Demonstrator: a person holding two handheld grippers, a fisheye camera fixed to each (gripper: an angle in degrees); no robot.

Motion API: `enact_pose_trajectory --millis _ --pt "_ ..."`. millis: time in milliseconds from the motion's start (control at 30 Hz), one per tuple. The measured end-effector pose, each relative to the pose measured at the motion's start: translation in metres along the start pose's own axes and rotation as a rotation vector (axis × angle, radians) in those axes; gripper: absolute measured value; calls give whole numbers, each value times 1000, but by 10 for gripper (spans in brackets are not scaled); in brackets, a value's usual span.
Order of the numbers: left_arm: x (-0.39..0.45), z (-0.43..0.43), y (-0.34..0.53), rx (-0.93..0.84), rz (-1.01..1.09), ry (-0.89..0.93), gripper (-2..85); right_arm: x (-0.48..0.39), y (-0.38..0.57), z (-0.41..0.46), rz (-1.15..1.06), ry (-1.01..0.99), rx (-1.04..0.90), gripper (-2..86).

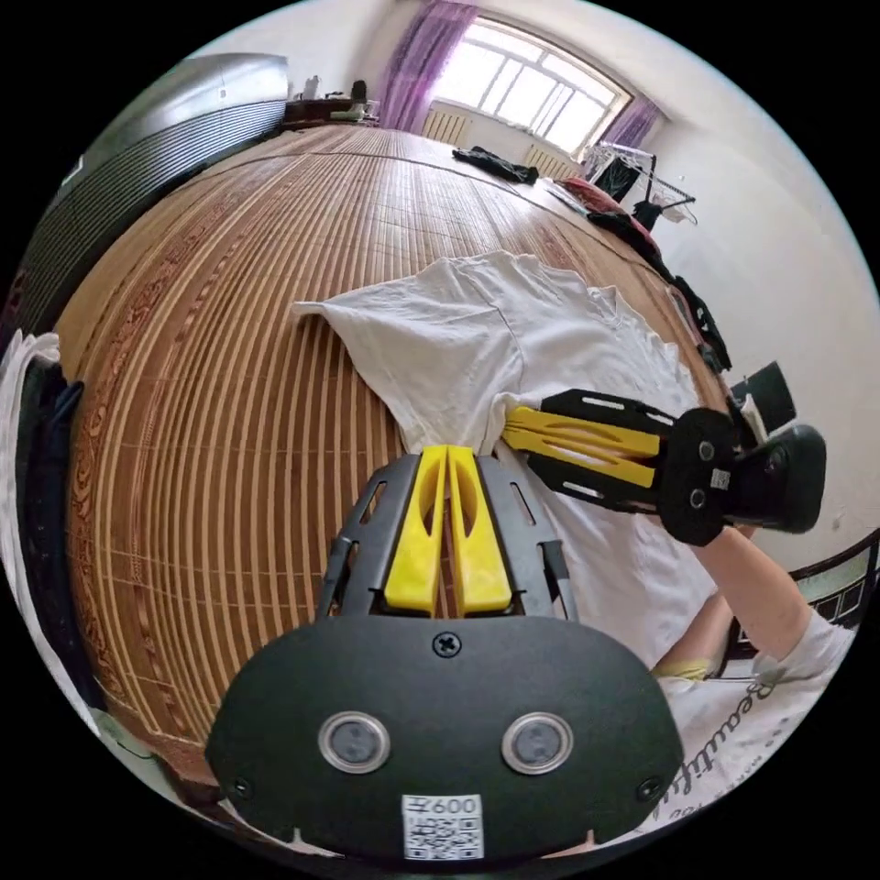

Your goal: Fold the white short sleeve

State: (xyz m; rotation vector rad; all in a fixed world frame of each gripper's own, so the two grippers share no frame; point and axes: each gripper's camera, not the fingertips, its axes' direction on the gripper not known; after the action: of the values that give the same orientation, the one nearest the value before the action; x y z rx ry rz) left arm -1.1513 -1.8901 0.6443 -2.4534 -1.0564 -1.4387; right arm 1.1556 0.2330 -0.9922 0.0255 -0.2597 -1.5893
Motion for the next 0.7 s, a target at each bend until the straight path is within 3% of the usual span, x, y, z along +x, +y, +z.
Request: enact_pose_trajectory --millis 100,167,233,300,367,467,700 --pt "-14 -4 2 18 -48 86 2 -12 -3 -33 -81 45 98 -8" --pt "-7 -7 -2 -5 -29 58 1 0 -10 -67 -40 97 258 -8" --pt "6 -9 -5 -24 20 1 1 26 -27 -75 35 141 282 -8" --pt "20 -10 -7 -39 64 -59 1 66 -56 -55 148 163 163 -8" --pt "33 -11 -7 -38 100 -115 1 117 -88 5 253 123 -101 -8" --pt "35 -11 -5 -16 114 -114 2 156 -100 61 342 114 -226 -8" --pt "36 -10 -12 -22 122 -94 1 189 -115 94 435 71 -168 -8"
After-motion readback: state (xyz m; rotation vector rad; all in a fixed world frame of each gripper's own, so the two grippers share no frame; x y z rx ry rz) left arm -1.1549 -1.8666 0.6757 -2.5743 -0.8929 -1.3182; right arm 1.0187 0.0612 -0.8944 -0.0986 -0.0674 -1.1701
